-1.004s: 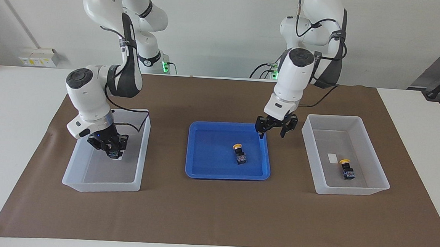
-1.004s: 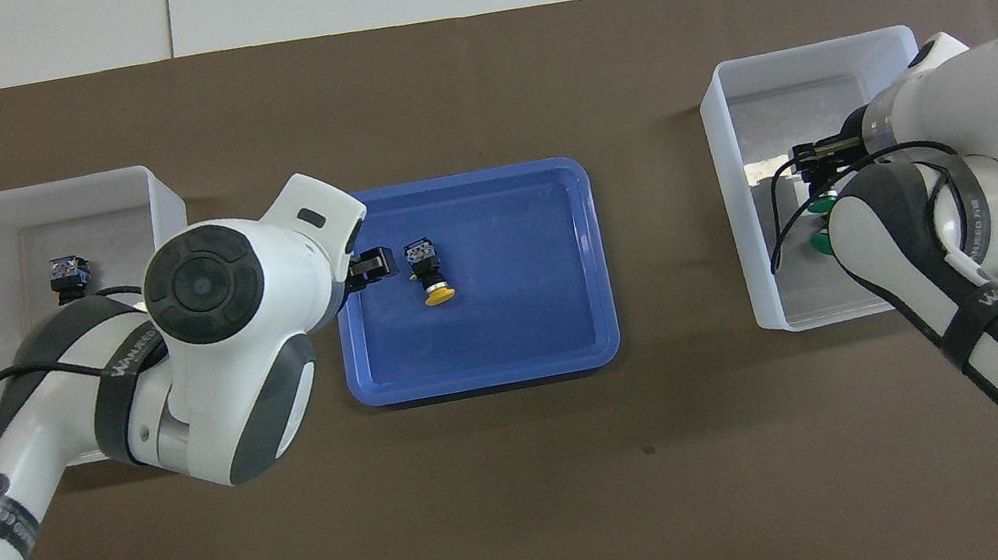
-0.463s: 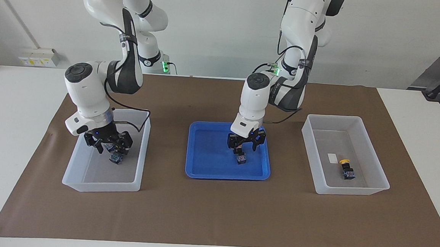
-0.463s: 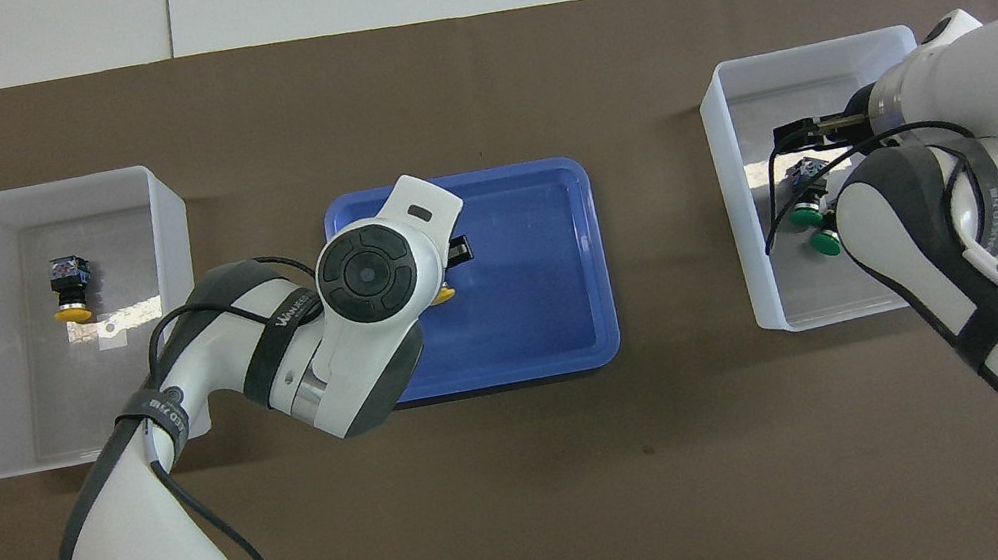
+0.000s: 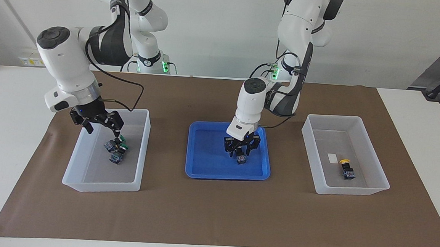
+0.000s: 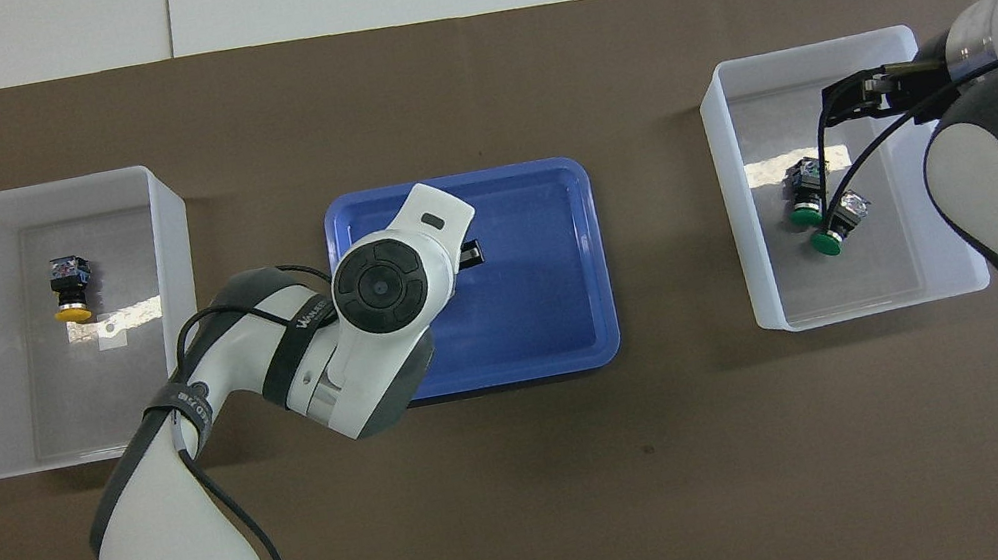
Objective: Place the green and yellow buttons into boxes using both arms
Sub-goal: 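Carry the yellow button to its box while the right gripper withdraws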
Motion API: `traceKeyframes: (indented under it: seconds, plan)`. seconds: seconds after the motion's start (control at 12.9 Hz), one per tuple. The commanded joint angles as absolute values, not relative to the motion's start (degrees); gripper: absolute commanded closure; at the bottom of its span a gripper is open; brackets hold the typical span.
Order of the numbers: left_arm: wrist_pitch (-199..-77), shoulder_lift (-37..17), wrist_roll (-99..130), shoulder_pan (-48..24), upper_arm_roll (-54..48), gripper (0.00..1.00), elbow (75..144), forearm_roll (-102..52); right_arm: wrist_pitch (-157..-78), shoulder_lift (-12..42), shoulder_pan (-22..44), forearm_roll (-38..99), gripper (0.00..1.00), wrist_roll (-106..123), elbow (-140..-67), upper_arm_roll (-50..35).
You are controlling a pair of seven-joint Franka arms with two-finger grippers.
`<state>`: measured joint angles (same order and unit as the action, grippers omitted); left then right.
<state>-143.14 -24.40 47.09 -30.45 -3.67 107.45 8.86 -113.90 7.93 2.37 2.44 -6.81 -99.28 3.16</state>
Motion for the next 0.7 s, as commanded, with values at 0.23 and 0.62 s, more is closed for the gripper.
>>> traceKeyframes:
  seconds: [0.23,0.62]
  plan:
    - [-134.7,-17.3,46.9,-29.9,-2.4,1.0,109.1,10.3,-98.6,1.6,1.5,-0.3,0.0,-4.8,-95.0,2.9]
    - [-121.9,-5.8,36.1,-19.3,-2.5,1.0,112.0,10.3,-86.8,-1.5,-0.3,-0.3,0.0,-2.0,-91.2,3.0]
